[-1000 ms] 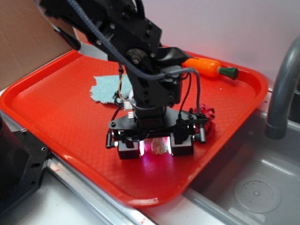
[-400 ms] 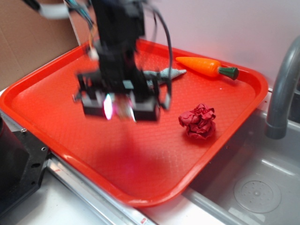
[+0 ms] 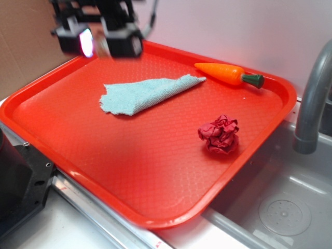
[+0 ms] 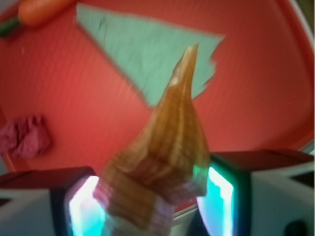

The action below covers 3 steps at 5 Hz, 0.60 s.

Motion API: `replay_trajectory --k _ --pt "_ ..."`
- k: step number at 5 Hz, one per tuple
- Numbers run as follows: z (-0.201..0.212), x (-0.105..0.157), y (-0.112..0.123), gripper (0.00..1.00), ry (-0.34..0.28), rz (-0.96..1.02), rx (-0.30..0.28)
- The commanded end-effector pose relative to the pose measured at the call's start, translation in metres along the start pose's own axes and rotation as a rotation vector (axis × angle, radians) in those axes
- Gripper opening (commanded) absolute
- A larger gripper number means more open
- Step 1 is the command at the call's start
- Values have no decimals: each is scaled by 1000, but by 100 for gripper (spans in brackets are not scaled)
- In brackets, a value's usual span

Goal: Grab the shell.

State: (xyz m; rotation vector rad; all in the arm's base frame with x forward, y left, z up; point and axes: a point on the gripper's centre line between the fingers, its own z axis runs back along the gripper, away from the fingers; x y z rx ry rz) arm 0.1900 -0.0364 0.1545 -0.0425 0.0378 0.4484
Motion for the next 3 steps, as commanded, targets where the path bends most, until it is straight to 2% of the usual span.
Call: replay_trajectory --k 1,2,3 --pt "44 31 37 0 -82 -71 -36" --pt "43 29 40 0 -82 -65 -57" --pt "34 28 38 0 -86 -56 -44"
